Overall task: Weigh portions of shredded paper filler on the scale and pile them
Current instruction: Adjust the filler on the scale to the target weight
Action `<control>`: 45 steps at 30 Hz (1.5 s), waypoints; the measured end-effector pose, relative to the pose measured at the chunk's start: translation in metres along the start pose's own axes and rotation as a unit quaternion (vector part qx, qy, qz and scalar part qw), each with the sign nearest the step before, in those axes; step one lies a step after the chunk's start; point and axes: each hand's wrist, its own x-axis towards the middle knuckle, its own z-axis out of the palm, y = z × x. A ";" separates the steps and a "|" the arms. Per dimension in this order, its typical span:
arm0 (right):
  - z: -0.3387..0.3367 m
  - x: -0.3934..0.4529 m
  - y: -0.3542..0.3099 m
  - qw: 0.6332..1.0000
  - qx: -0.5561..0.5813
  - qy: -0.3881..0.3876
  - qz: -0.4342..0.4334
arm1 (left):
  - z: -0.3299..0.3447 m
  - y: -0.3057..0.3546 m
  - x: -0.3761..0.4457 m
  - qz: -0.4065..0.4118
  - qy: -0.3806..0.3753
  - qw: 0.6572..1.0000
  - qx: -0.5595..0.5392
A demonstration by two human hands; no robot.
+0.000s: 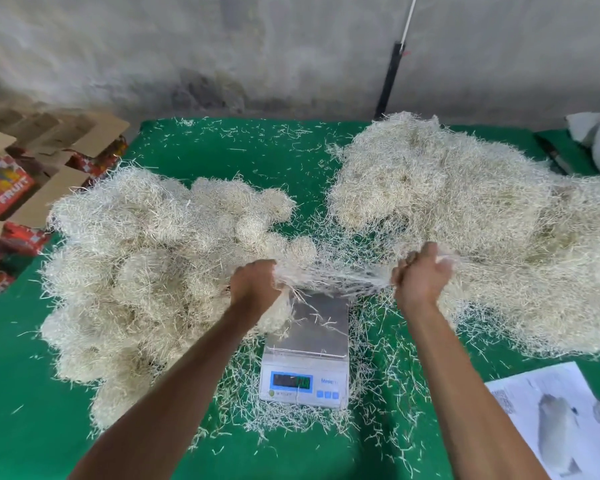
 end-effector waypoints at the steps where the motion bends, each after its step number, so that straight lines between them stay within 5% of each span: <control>1: 0.006 -0.006 0.008 0.998 -0.044 -0.031 -0.010 | 0.007 0.008 -0.004 0.015 0.000 0.999 -0.029; 4: 0.015 -0.023 0.029 0.968 -0.193 -0.160 -0.008 | 0.026 0.019 -0.009 -0.002 -0.003 0.997 -0.074; 6: 0.006 -0.026 0.036 0.900 -0.340 -0.272 0.004 | 0.030 0.011 -0.008 -0.053 0.015 0.993 -0.104; 9: -0.017 -0.013 0.046 0.667 -0.619 -0.411 -0.064 | 0.028 -0.003 -0.001 -0.122 0.036 0.978 -0.162; 11: -0.032 -0.004 0.062 0.485 -0.782 -0.373 -0.117 | 0.030 -0.011 0.000 -0.135 0.036 0.976 -0.164; 13: -0.045 0.003 0.075 0.418 -0.844 -0.316 -0.110 | 0.034 -0.017 -0.001 -0.159 0.039 0.967 -0.195; 15: -0.060 0.014 0.082 0.476 -0.830 -0.284 -0.062 | 0.037 -0.024 0.001 -0.190 0.037 0.952 -0.237; 20: -0.082 0.046 0.059 0.821 -0.539 -0.139 0.128 | 0.044 -0.027 0.001 -0.278 0.037 0.917 -0.285; 21: -0.088 0.052 0.053 0.866 -0.463 -0.095 0.161 | 0.044 -0.027 0.000 -0.290 0.038 0.910 -0.293; 25: -0.106 0.068 0.031 0.922 -0.330 -0.085 0.182 | 0.047 -0.023 0.000 -0.308 -0.036 0.910 -0.274; 31: -0.079 0.057 0.009 0.899 -0.387 -0.205 0.032 | 0.061 0.008 -0.007 -0.207 -0.078 0.935 -0.277; 33: -0.075 0.055 0.013 0.794 -0.567 -0.206 -0.073 | 0.058 0.018 -0.012 -0.159 -0.096 0.945 -0.270; 35: -0.072 0.048 0.016 0.631 -0.738 -0.176 -0.162 | 0.056 0.018 -0.017 -0.114 -0.093 0.969 -0.200; 38: -0.066 0.038 0.022 0.524 -0.822 -0.169 -0.146 | 0.051 0.008 -0.029 -0.037 -0.054 0.989 -0.134; 41: -0.057 0.026 0.031 0.520 -0.823 -0.184 -0.135 | 0.047 -0.006 -0.040 -0.015 -0.003 0.997 -0.074; 45: -0.040 0.003 0.048 0.610 -0.732 -0.230 -0.198 | 0.049 -0.010 -0.046 -0.018 0.006 0.999 -0.029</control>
